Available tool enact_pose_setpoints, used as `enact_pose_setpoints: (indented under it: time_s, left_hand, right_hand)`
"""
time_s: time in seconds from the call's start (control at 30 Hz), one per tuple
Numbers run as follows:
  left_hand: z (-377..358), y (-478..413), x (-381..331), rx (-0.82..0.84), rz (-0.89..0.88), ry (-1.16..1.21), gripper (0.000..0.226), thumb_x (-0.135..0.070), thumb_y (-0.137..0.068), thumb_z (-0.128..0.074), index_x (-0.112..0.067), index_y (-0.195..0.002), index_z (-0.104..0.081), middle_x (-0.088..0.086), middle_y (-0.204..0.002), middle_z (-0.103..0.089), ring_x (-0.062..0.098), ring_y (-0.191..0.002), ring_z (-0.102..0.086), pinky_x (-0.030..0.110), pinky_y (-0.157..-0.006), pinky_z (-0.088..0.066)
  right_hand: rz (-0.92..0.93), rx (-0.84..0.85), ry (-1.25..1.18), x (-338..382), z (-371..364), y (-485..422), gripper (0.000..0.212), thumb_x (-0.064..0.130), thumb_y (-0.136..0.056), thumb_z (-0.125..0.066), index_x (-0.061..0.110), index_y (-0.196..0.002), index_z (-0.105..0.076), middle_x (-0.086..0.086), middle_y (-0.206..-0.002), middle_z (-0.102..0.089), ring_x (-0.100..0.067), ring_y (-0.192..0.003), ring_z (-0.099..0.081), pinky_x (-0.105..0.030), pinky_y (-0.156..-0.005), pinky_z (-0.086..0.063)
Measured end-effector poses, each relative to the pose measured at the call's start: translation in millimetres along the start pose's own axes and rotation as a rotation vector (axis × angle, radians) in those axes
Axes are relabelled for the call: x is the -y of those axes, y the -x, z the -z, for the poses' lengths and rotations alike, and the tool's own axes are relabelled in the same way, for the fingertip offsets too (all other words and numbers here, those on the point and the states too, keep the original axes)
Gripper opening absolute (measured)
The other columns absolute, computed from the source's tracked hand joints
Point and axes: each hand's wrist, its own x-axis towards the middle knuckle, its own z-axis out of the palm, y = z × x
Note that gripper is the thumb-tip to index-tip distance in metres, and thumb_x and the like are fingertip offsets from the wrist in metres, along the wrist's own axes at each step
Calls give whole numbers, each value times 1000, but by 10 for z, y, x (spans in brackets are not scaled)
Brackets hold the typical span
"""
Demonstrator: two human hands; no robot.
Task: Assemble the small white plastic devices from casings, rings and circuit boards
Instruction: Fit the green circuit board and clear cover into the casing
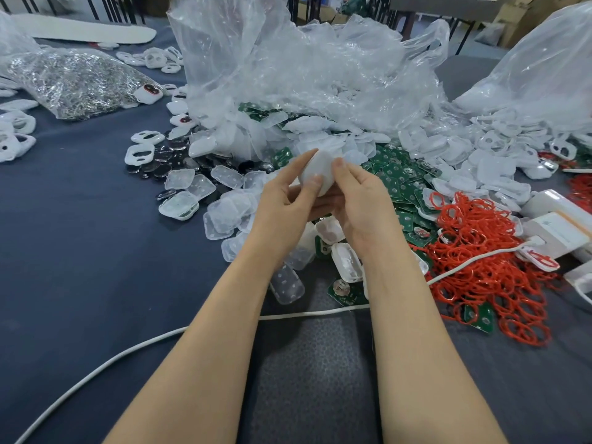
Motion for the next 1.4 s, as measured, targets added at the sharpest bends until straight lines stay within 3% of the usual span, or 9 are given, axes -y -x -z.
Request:
enact_pose_setpoints:
  time_s: [0.1, 0.3, 0.5, 0.67, 0.73, 0.87, 1.1, 1.23, 1.4]
  left_hand:
    - [-2, 2, -9, -34, -22, 10, 27, -16, -100, -48, -15, -126, -56, 5, -88, -73, 19, -78, -73, 24, -70, -58]
    - [52, -31, 19, -129, -135, -190, 22, -14, -101, -46, -13, -116, -62, 5, -88, -70, 15, -77, -72, 22, -63, -57]
    - [-6, 1, 49, -40, -159, -303, 22, -18, -101, -47, -27, -114, -63, 14, -102, -70, 33, -90, -70, 49, -82, -57]
    - [-19, 21, 44, -28, -121, -237, 21, -16, -99, -51, -18, -116, -64, 13, -88, -71, 26, -75, -73, 36, -69, -61]
    - [-32, 22, 37, -29, -76, -169, 18, -14, -97, -55, -21, -113, -59, 11, -81, -72, 22, -70, -73, 29, -65, -60]
    - [-22, -13, 45, -67, 16, -71, 12, -10, -97, -53, -13, -109, -50, 4, -79, -73, 18, -73, -73, 24, -67, -58]
    - [15, -47, 27, -176, -14, -140, 15, -8, -98, -51, -1, -108, -60, 12, -92, -69, 13, -77, -70, 19, -70, -56]
    - [-7, -26, 12, -182, -44, -157, 14, -7, -93, -60, -2, -107, -62, 15, -96, -69, 22, -86, -69, 22, -77, -57]
    - [70, -35, -33, -185, -105, -220, 9, -8, -91, -63, -16, -87, -62, 1, -78, -66, 8, -69, -62, 17, -69, -52]
  right_hand:
    - [54, -7, 59, -14, -12, 8, 29, 23, -102, -43, 8, -97, -67, -18, -91, -70, -37, -90, -68, -52, -84, -53]
    - [38, 16, 25, 9, -47, 24, 27, 17, -100, -45, 8, -89, -69, -23, -88, -68, -40, -87, -66, -60, -88, -50]
    - [6, 0, -19, 15, -39, 38, 44, 34, -98, -50, 19, -64, -73, -8, -64, -68, -23, -62, -68, -30, -52, -53]
    - [-17, -66, -81, 11, -76, 36, 49, 25, -99, -48, 18, -57, -71, -3, -60, -68, -19, -57, -64, -26, -47, -48]
    - [4, -123, -81, 10, -78, 39, 42, 27, -100, -46, 18, -68, -72, -4, -69, -71, -21, -62, -66, -26, -48, -50]
    - [55, -197, -83, 17, -62, 32, 35, 32, -103, -37, 17, -92, -66, -6, -88, -74, -20, -72, -66, -30, -61, -54]
    - [91, -108, 198, -10, -97, 20, 23, 28, -101, -42, 18, -98, -63, -15, -100, -65, -28, -88, -61, -51, -86, -50]
    - [43, -117, -8, -15, -125, 33, 24, 26, -102, -43, 15, -93, -63, -23, -96, -63, -27, -84, -56, -46, -78, -49]
    - [-22, -47, -170, -5, -128, 17, 24, 23, -101, -44, 11, -100, -64, -16, -102, -65, -23, -89, -63, -31, -77, -56]
